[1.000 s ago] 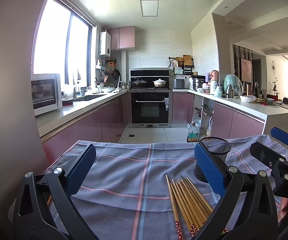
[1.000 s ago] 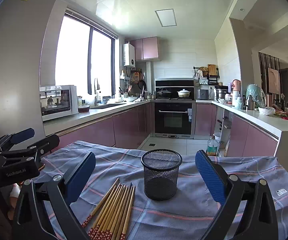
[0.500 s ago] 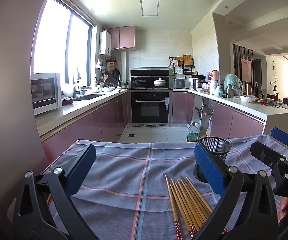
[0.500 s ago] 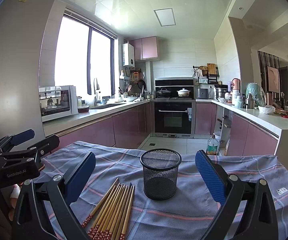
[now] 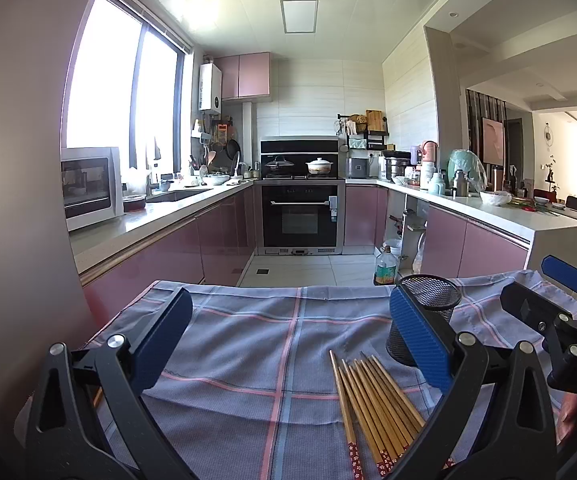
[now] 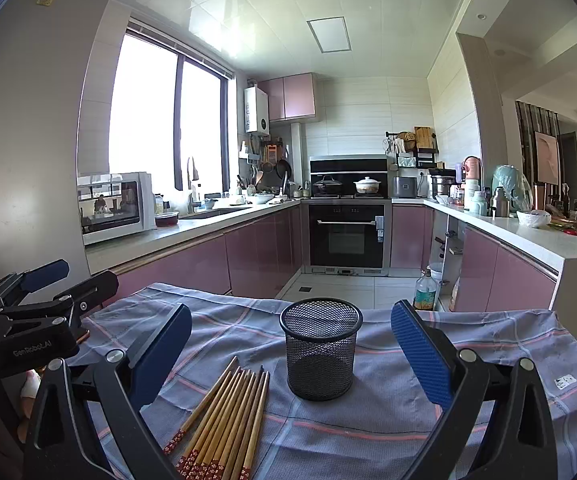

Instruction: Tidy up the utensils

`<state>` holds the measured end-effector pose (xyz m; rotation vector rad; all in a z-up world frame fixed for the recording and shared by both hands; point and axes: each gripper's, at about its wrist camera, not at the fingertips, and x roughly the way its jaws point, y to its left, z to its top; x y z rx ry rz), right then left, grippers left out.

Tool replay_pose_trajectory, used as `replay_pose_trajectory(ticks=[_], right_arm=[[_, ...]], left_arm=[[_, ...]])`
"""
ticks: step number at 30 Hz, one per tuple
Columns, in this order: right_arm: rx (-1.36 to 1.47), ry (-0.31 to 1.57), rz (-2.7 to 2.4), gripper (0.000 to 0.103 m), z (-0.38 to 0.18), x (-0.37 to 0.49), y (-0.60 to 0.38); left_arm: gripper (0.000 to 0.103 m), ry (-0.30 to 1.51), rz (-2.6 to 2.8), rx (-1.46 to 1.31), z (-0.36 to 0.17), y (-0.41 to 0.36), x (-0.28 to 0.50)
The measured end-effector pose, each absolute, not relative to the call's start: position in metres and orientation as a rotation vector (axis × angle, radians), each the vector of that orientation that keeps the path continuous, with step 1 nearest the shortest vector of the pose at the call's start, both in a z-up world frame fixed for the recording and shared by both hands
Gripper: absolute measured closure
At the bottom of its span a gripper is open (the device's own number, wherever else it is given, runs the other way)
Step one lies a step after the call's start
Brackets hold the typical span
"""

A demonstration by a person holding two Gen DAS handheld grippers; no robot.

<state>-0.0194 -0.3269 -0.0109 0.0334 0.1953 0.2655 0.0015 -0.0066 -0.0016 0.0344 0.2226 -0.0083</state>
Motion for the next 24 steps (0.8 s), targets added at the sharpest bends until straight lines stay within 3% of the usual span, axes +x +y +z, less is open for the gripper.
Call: replay_pose_trajectory(ticks=[24], right_arm=[[0.037,0.193,0.262,0.006,-0.0095,-0.0207,-0.3270]], left_arm=[[0.006,0.221,-0.011,0.031,-0.0006,-0.0076,0.0010]])
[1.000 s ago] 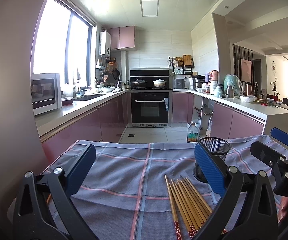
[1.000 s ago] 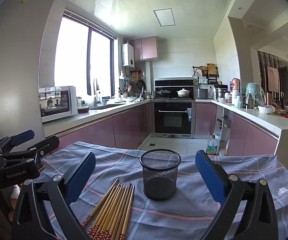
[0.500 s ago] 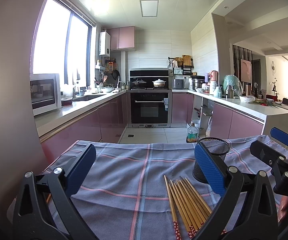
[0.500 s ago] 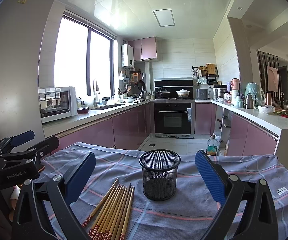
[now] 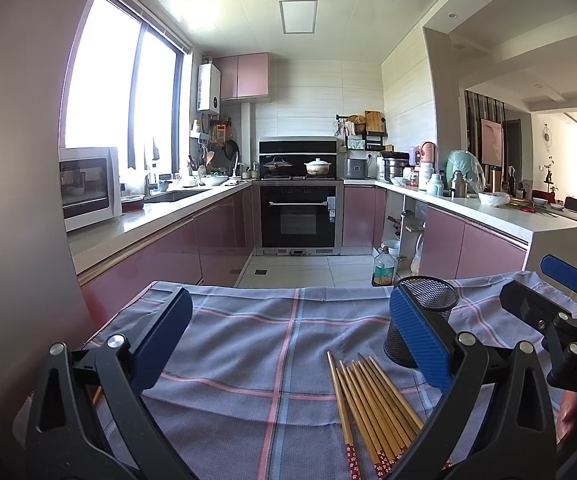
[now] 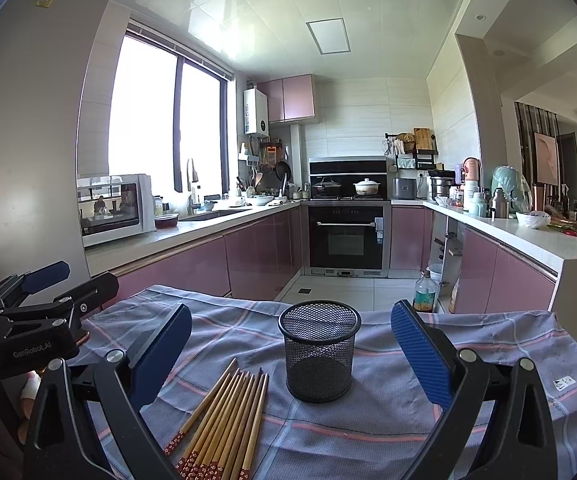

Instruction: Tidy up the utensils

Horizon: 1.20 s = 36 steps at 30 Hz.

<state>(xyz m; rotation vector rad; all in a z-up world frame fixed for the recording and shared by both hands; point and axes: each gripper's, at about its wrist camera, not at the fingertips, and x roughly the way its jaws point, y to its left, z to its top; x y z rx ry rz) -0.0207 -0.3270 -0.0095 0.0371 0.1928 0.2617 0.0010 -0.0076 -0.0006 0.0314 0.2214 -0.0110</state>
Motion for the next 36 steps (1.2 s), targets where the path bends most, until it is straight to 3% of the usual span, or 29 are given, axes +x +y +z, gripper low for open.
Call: replay_pose_trajectory(ticks=[36], right_arm=[[0.043,0.200,0.264,0.006,-0.0090,-0.0180,-0.3280]], left_arm=[[0.006,0.230,-0.020,0.032,-0.0045,-0.0157,0.0083]])
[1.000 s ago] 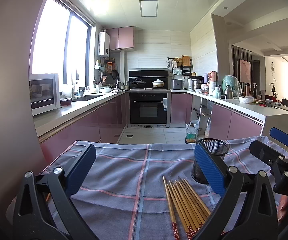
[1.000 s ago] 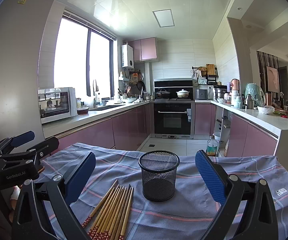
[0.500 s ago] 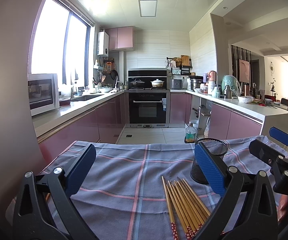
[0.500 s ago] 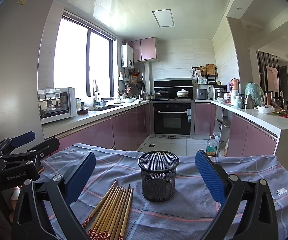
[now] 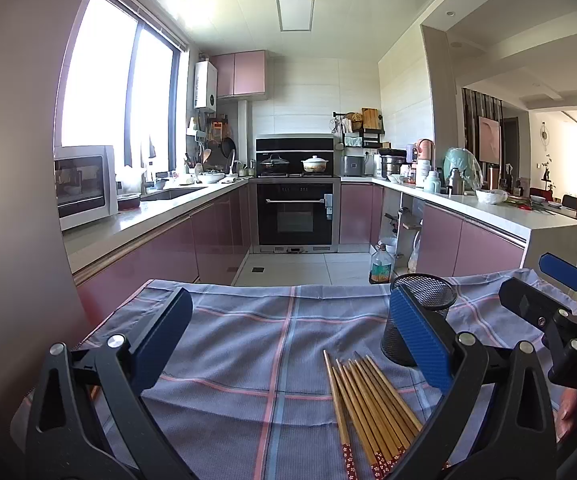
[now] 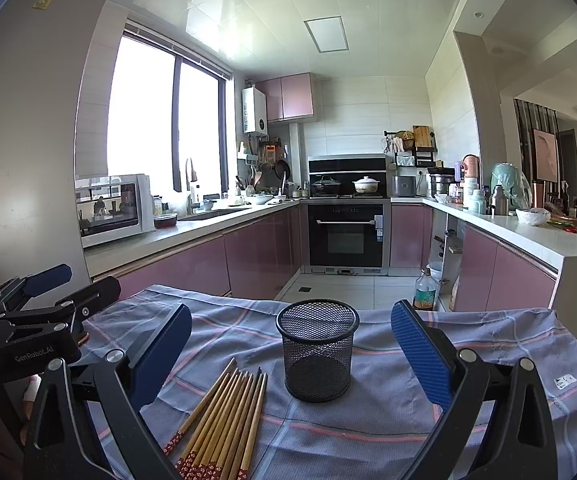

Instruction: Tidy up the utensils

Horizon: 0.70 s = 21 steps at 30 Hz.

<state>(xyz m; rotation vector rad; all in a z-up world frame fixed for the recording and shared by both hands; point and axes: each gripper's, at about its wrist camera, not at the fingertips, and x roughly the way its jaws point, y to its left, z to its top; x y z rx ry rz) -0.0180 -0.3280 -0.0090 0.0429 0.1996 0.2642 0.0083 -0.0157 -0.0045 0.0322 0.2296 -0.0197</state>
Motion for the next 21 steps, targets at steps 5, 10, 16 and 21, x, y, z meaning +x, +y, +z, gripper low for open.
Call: replay_pose_trajectory(ticks=[5,10,16,21], right_arm=[[0.046,0.206,0.267,0.006,-0.011,-0.016,-0.327],[0.051,0.223,0.284,0.006,-0.015,-0.013,-0.327],[0.060,0.273,0.312,0.006,-0.023,-0.004,-0.325],[0.058,0.373,0.357,0.009,-0.037,0.007,-0.323]], left_arm=[[0.006,0.232,-0.022,0.031,-0.006,-0.017,0.010],[0.006,0.245,-0.029,0.027,-0.009,-0.014,0.012],[0.006,0.279,-0.035,0.029,-0.013,-0.012,0.018],[0.006,0.369,-0.073,0.031,-0.028,-0.008,0.033]])
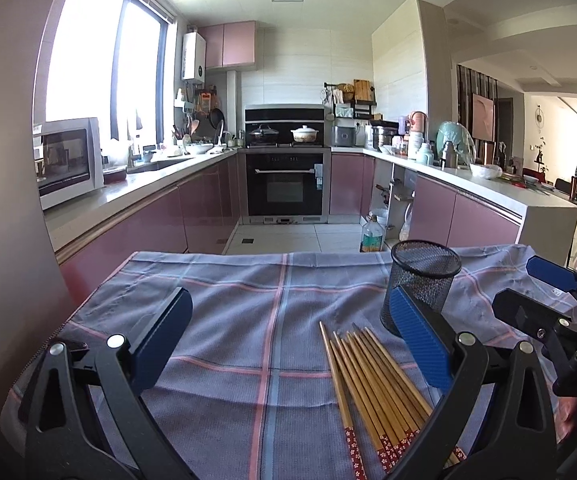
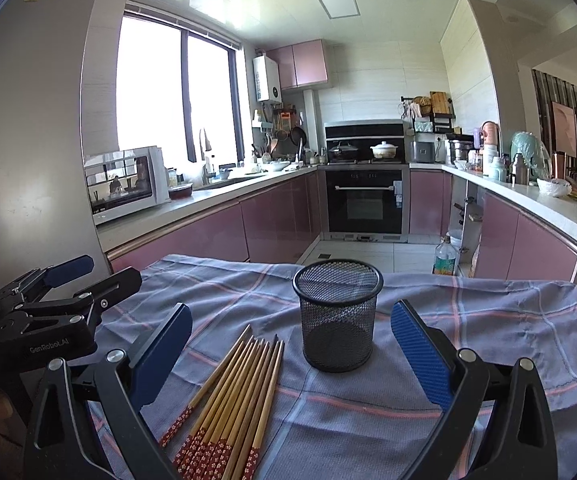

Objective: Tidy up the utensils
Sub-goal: 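Lower the left tool onto one chopstick and close it while the right tool grasps another, then lift the left tool's chopstick upright into the mesh cup while the right tool inserts its own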

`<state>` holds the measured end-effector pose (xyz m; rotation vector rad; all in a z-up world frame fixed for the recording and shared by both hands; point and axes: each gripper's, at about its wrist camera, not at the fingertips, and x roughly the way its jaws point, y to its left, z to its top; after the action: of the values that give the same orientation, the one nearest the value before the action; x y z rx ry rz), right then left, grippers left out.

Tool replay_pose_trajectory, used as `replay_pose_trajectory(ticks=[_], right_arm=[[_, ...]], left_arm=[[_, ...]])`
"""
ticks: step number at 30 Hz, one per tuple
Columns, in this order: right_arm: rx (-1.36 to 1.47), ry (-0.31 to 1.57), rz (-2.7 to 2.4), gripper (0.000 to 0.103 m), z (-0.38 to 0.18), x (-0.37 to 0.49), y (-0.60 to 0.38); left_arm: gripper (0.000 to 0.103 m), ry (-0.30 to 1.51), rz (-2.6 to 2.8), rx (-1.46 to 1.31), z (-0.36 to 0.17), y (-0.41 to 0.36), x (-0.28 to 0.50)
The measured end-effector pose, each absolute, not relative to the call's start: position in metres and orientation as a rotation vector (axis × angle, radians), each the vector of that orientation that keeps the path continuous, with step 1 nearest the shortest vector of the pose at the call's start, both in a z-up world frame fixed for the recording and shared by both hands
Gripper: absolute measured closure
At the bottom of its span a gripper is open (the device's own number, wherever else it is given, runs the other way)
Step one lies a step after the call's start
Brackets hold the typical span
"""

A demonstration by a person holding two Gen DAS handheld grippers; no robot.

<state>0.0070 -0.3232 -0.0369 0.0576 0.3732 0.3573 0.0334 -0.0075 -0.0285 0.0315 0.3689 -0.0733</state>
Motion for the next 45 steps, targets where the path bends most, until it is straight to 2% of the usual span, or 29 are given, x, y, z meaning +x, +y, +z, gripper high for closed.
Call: replay_pose_trajectory(ticks=[4,8,17,19,21,25,35,38,40,42,45], right_arm=[[0.053,0.495,0.384,0.019,-0.057,0.022,-0.320],[0.042,0.623,0.416,0.037,-0.078,0.039,-0.313],[-0.010,0.818,0.464,0.065,-0.111,0.063,-0.290],[-0.007,0.844,0.462,0.068,-0.114,0.067,-0.289],[-0.002,0.862,0.461,0.074,-0.116,0.070,-0.290],[-0.023,0.870,0.463,0.075,-0.117,0.075,-0.287],[-0.120,0.883,0.419,0.078,-0.119,0.085,-0.273],[-0.118,0.886,0.425,0.084,-0.119,0.089,-0.272],[-0.096,0.897,0.446,0.096,-0.119,0.092,-0.273],[-0.081,0.902,0.452,0.097,-0.119,0.093,-0.276],[-0.046,0.897,0.462,0.098,-0.117,0.092,-0.280]], left_arm=[[0.006,0.492,-0.088,0.050,-0.051,-0.005,0.054],[0.007,0.611,-0.120,0.059,-0.077,-0.004,0.073],[0.027,0.769,-0.199,0.110,-0.116,-0.016,0.103],[0.035,0.805,-0.218,0.122,-0.122,-0.020,0.108],[0.036,0.837,-0.231,0.129,-0.126,-0.022,0.112],[0.041,0.865,-0.250,0.143,-0.130,-0.028,0.119],[0.064,0.915,-0.304,0.155,-0.135,-0.035,0.138],[0.069,0.930,-0.311,0.137,-0.133,-0.036,0.145],[0.078,0.940,-0.321,0.123,-0.132,-0.035,0.149],[0.089,0.951,-0.327,0.094,-0.132,-0.035,0.153],[0.094,0.959,-0.323,0.050,-0.132,-0.032,0.154]])
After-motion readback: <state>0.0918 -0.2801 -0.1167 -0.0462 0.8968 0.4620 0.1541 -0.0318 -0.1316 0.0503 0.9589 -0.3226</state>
